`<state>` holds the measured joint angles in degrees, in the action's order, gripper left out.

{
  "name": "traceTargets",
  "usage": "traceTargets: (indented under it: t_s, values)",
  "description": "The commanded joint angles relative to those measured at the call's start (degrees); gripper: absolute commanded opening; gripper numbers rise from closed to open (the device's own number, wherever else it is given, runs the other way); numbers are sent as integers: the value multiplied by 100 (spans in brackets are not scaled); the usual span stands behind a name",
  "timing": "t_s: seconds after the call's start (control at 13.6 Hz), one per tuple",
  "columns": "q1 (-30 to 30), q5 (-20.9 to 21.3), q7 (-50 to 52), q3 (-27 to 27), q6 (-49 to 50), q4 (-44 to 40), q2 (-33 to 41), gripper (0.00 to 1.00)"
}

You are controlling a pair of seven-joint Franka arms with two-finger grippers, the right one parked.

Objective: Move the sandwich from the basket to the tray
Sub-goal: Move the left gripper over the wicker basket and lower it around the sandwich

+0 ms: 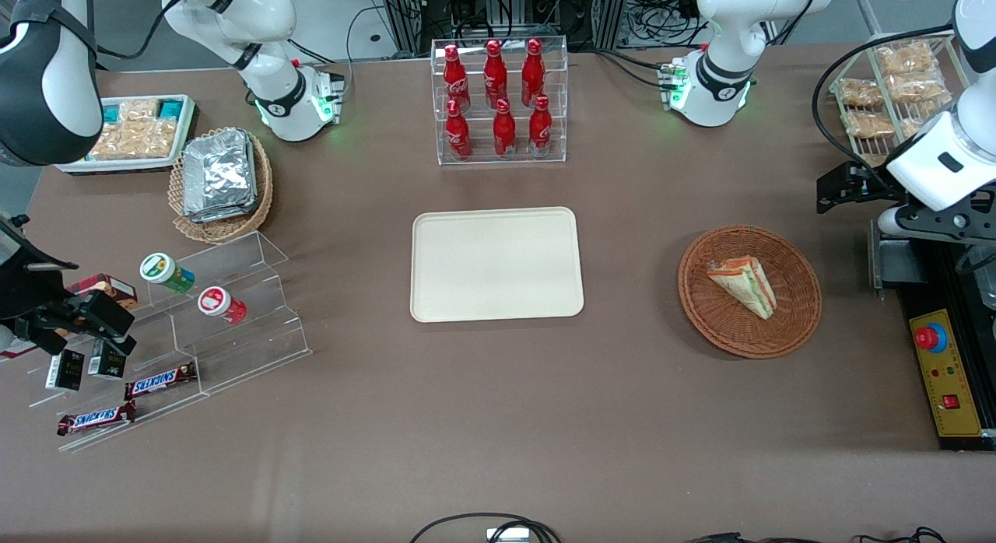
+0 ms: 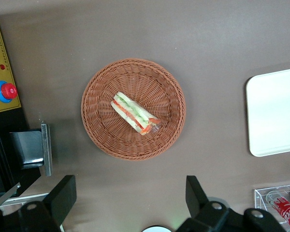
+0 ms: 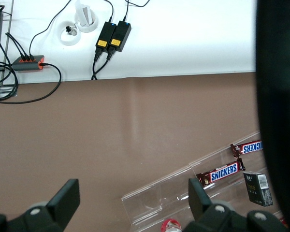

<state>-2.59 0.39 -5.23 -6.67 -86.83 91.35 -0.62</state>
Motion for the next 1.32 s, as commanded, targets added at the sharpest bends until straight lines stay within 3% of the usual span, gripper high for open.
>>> traceTargets:
  t_s: [0.0, 0.29, 0.44, 0.74, 1.25]
  values:
    - [40, 4, -66, 69, -80, 93, 80, 100]
    - [22, 74, -4, 78, -97, 110, 19, 100]
    - [31, 180, 581, 69, -280, 242, -165, 100]
    - [40, 198, 1330, 69, -1519, 1576, 0, 100]
    - [48, 400, 3026, 60, -3144, 3105, -26, 100]
